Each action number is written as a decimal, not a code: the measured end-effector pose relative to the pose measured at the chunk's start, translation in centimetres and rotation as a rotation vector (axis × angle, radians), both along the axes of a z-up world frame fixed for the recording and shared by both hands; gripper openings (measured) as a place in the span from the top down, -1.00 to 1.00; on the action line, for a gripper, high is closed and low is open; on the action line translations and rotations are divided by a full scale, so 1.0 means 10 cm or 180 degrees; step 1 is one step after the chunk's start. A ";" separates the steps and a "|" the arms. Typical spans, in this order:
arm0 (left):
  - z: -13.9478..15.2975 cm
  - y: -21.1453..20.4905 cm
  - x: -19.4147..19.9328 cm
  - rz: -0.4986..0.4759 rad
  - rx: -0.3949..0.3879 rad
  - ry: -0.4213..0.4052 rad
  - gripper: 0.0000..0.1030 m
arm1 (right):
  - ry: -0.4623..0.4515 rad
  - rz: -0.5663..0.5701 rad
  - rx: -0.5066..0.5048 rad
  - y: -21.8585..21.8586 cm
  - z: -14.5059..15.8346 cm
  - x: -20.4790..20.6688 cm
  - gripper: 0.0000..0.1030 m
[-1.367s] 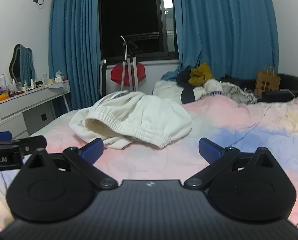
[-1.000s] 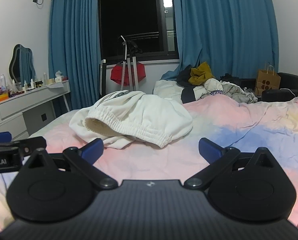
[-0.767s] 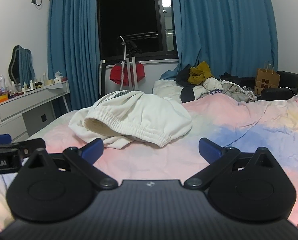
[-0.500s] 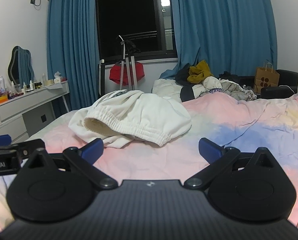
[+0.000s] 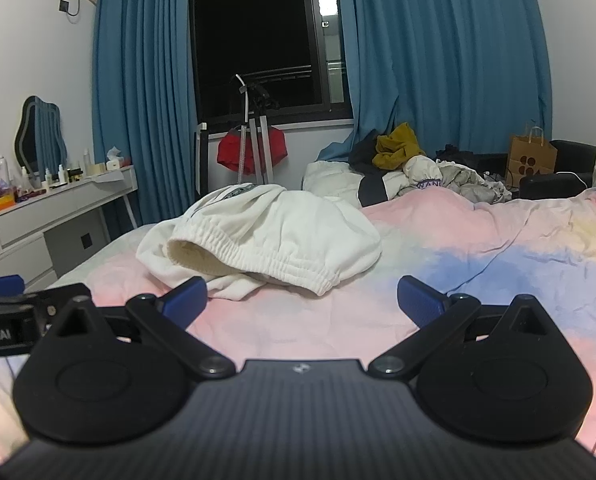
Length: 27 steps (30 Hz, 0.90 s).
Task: Fold clothes
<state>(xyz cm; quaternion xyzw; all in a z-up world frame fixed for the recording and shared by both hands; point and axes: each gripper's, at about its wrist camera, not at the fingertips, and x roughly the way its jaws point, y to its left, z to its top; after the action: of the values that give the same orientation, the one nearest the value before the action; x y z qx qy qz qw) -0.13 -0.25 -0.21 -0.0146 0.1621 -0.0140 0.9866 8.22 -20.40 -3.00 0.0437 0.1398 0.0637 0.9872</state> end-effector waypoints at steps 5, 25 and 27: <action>-0.02 -0.01 0.01 0.0019 0.0031 0.0008 -1.00 | 0.0010 -0.0021 -0.0015 0.00 0.00 0.00 -1.00; -0.19 -0.04 0.18 0.0130 0.0279 0.0136 -0.98 | 0.0064 -0.0070 0.0042 -0.01 0.05 -0.05 -1.00; -0.26 -0.06 0.31 0.0132 0.0381 0.0185 -0.98 | 0.0122 -0.0140 -0.0051 0.01 0.04 -0.04 -1.00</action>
<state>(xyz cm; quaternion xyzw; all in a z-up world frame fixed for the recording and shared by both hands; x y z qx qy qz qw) 2.94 -0.89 -2.77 0.0406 0.1908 0.0166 0.9806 7.79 -20.34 -2.57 0.0401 0.1583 0.0400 0.9858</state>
